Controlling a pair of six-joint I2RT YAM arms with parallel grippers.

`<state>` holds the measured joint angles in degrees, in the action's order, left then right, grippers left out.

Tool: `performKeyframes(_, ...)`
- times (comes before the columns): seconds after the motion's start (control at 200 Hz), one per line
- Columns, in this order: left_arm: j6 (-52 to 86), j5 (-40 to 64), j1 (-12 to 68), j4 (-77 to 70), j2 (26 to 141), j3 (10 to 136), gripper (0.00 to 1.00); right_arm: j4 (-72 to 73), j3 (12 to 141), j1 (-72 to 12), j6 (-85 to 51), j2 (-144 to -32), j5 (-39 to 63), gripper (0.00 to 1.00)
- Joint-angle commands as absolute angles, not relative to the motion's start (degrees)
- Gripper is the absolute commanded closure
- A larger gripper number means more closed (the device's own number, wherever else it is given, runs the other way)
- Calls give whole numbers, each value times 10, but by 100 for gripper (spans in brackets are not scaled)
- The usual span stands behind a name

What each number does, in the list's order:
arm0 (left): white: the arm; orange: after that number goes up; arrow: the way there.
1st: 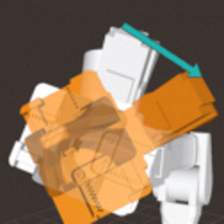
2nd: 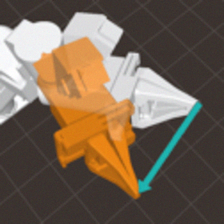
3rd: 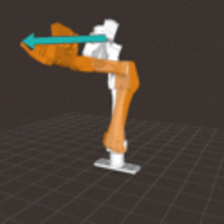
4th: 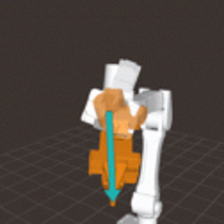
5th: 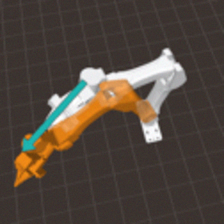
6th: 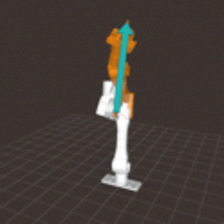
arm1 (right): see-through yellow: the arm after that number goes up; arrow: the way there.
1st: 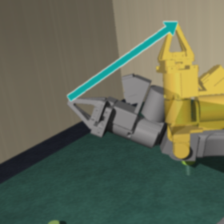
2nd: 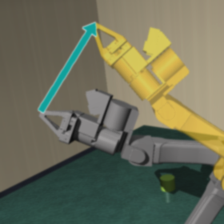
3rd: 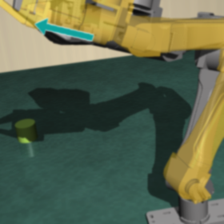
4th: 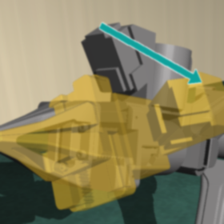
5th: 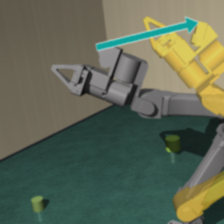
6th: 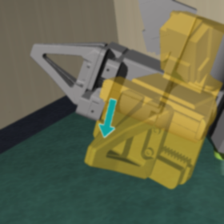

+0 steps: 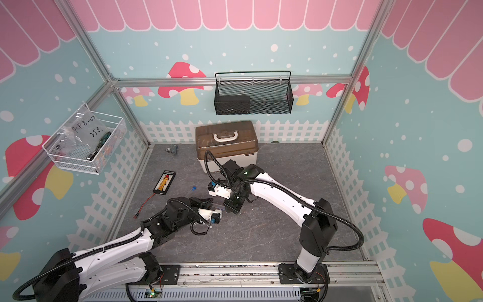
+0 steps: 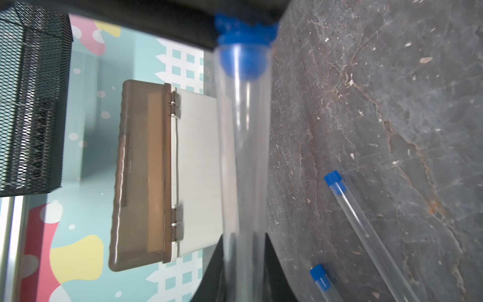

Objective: Insert stoppers into test tubes
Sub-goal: Insert the stopper into the test tube.

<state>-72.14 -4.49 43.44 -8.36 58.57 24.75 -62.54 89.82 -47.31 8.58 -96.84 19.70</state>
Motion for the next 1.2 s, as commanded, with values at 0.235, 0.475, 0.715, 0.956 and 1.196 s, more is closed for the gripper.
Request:
performKeyframes(0.235, -819, 68, 549, -178, 537, 192, 100, -422, 961, -475, 8, -1007, 301, 100)
performKeyframes(0.475, -766, 114, 561, -197, 531, 192, 100, -330, 955, -475, -35, -1017, 322, 100)
performKeyframes(0.715, -755, 112, 567, -199, 523, 188, 100, -281, 926, -475, -39, -1004, 313, 100)
performKeyframes(0.956, -752, 68, 566, -202, 529, 186, 100, -274, 881, -470, -40, -945, 273, 71)
performKeyframes(1.196, -708, 51, 550, -220, 542, 187, 100, -280, 791, -436, -100, -796, 218, 49)
